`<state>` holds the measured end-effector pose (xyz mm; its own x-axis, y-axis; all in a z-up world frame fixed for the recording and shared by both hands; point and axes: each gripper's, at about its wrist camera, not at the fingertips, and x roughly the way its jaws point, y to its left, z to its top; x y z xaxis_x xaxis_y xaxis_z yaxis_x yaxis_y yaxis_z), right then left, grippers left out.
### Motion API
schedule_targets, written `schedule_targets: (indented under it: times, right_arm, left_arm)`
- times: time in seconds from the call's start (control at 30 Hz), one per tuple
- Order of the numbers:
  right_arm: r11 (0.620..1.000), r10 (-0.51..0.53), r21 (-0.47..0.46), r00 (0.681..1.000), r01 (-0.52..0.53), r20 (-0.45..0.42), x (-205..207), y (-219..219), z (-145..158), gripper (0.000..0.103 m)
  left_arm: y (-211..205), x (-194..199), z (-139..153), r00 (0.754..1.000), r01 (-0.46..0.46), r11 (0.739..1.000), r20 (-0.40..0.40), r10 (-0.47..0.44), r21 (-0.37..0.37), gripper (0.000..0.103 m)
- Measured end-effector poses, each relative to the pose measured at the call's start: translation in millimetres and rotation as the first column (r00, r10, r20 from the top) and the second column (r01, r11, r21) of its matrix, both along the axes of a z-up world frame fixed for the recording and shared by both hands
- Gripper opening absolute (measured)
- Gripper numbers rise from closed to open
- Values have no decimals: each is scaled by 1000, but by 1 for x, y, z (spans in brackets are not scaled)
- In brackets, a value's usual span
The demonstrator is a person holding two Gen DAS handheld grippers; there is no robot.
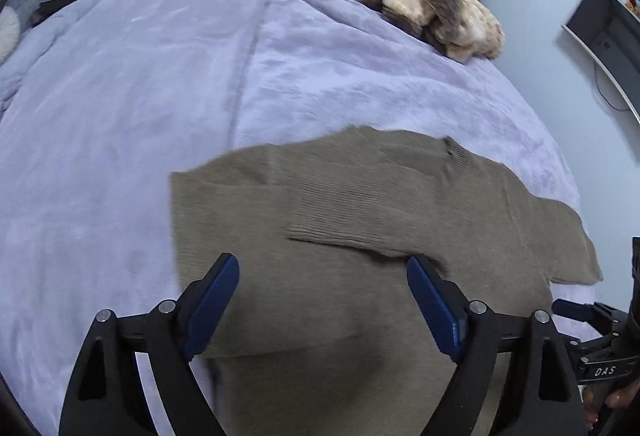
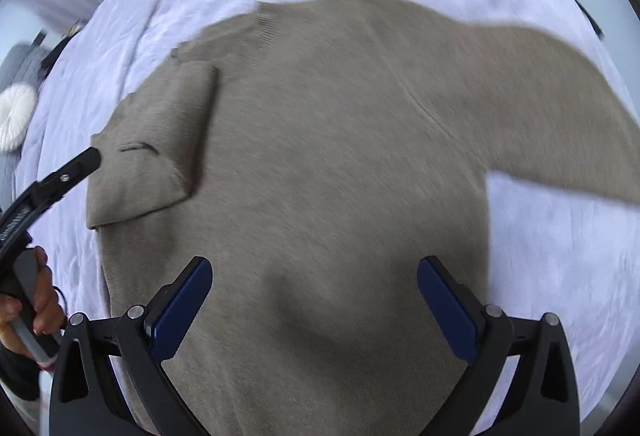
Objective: Fold small clothes
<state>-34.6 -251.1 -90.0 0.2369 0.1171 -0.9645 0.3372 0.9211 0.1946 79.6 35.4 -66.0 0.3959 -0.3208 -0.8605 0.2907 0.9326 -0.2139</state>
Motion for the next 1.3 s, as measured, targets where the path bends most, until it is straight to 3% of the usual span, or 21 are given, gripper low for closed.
schedule_targets:
  times: [0.17, 0.27, 0.37, 0.43, 0.47, 0.5, 0.6, 0.67, 0.7, 0.73, 0.8, 0.83, 0.87, 0.93, 0.97, 1.0, 1.03, 1.07, 1.1, 1.17, 1.3]
  right_arm:
    - [943, 294, -183, 953, -277, 72, 63, 75, 7, 102]
    - [828, 479, -363, 875, -427, 66, 96, 123, 0, 102]
    - [693, 574, -526, 819, -493, -11, 125, 151, -25, 102]
    - [613, 577, -614, 812, -497, -81, 143, 156, -45, 87]
    - [625, 570, -598, 817, -501, -89, 150, 151, -50, 37]
    - [671, 558, -546, 826, -502, -74, 154, 144, -49, 9]
    - [909, 356, -282, 924, -308, 138, 151, 86, -25, 10]
    - [993, 113, -51, 966, -104, 234, 135, 29, -19, 10]
    - [998, 13, 49, 970, -26, 244, 127, 8, -23, 19]
    - [972, -157, 205, 963, 112, 218, 112, -25, -37, 37]
    - [890, -344, 365, 929, 275, 137, 89, -56, -60, 63]
    - [823, -435, 447, 895, 350, 99, 73, -72, -73, 63]
    - [755, -503, 525, 860, 392, 81, 58, -83, -81, 63]
    - [702, -543, 582, 837, 410, 65, 45, -89, -84, 66]
    - [700, -543, 587, 837, 407, 66, 45, -87, -84, 68]
    - [704, -537, 586, 841, 402, 68, 42, -82, -82, 69]
    - [712, -529, 576, 847, 401, 64, 45, -81, -82, 69]
    - [720, -522, 564, 851, 404, 56, 52, -78, -84, 69]
    - [725, -518, 556, 854, 407, 50, 56, -77, -84, 56]
    - [742, -488, 552, 871, 381, 54, 68, -70, -79, 8]
    - [826, -396, 479, 910, 297, 119, 72, -55, -56, 8]
  left_arm:
    - [59, 50, -47, 976, -163, 985, -136, 169, 58, 87]
    - [69, 69, -79, 956, -199, 979, -212, 204, 48, 86]
    - [70, 76, -95, 946, -219, 976, -243, 216, 13, 68]
    - [70, 76, -97, 946, -224, 975, -242, 214, -14, 52]
    - [70, 75, -97, 947, -218, 975, -247, 204, -30, 39]
    - [69, 75, -96, 949, -208, 977, -250, 192, -39, 37]
    - [63, 77, -95, 958, -176, 984, -231, 167, -19, 36]
    - [62, 76, -94, 960, -169, 985, -228, 160, -19, 36]
    - [62, 77, -94, 960, -168, 986, -229, 159, -19, 36]
    - [62, 77, -94, 960, -167, 986, -228, 159, -16, 37]
    - [60, 77, -92, 959, -168, 986, -231, 161, -8, 40]
    - [59, 79, -93, 958, -168, 986, -233, 164, 5, 47]
    - [58, 80, -93, 957, -170, 985, -234, 170, 23, 64]
    - [57, 80, -93, 956, -171, 985, -239, 171, 18, 68]
    - [55, 79, -93, 956, -167, 986, -244, 164, 9, 57]
    - [54, 79, -92, 957, -157, 988, -249, 150, -9, 23]
    - [52, 80, -89, 957, -140, 990, -260, 130, -20, 16]
    - [52, 82, -84, 959, -128, 991, -259, 116, -27, 13]
    - [53, 83, -78, 964, -108, 993, -247, 95, -40, 11]
    - [57, 86, -69, 975, -65, 997, -217, 55, -40, 10]
    - [68, 95, -85, 974, -32, 999, -225, 35, 16, 11]
